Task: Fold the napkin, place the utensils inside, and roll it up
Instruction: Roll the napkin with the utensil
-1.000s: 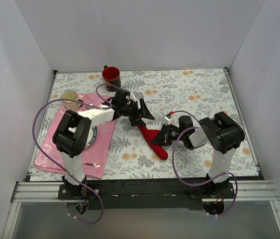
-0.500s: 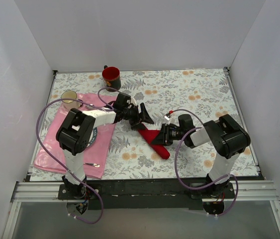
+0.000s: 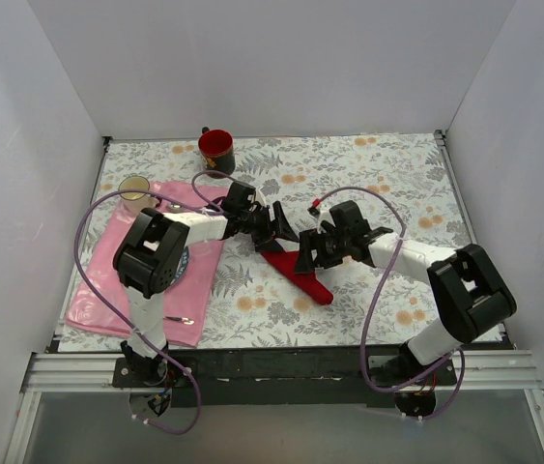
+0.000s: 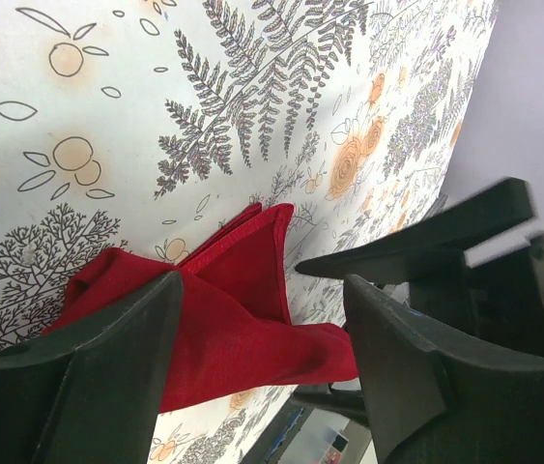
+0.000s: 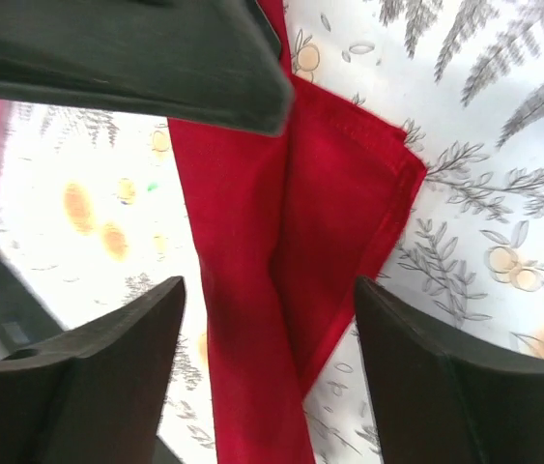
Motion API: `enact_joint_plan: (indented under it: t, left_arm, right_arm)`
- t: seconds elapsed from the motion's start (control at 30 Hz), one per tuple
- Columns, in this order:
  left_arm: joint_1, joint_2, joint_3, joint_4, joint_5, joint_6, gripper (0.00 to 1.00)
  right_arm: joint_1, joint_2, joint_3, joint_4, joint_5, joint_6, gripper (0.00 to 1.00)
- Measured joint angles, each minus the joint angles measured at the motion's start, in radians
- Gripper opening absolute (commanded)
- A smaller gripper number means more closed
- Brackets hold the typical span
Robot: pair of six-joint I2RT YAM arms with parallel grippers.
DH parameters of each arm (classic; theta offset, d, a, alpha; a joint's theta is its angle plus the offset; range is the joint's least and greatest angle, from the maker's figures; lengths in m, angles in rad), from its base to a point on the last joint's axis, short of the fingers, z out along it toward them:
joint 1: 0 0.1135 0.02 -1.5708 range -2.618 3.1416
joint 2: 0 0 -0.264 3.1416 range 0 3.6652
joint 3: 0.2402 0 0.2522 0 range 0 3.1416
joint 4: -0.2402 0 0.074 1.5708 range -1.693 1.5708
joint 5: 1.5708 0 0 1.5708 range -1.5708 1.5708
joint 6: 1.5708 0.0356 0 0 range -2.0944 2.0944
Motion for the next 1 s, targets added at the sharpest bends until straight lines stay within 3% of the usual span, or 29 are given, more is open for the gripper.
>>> enact_joint_plan:
  t: [0.3, 0.53, 0.73, 0.83, 0.87, 1.0]
  left_arm:
    - [0.0, 0.014, 0.016, -0.011, 0.004, 0.002, 0.67]
    - [0.007, 0.04, 0.035, -0.011, 0.024, -0.004, 0.67]
    - [0.012, 0.048, 0.042, -0.016, 0.035, -0.005, 0.67]
    - [0.014, 0.048, 0.049, -0.031, 0.035, -0.001, 0.67]
    - [0.015, 0.048, 0.053, -0.039, 0.035, 0.002, 0.68]
    - [0.02, 0.05, 0.079, -0.079, 0.031, 0.014, 0.69]
  right_arm:
    - [0.282, -0.072, 0.101, -0.162, 0.431, -0.23, 0.9]
    - [0.457, 0.015, 0.119, -0.183, 0.726, -0.345, 0.88]
    - [0.531, 0.086, 0.136, -0.152, 0.902, -0.389, 0.67]
    - [0.529, 0.101, 0.135, -0.137, 0.956, -0.387, 0.51]
    - [0.529, 0.104, 0.131, -0.13, 0.965, -0.385, 0.42]
    - [0.523, 0.105, 0.102, -0.105, 0.978, -0.36, 0.26]
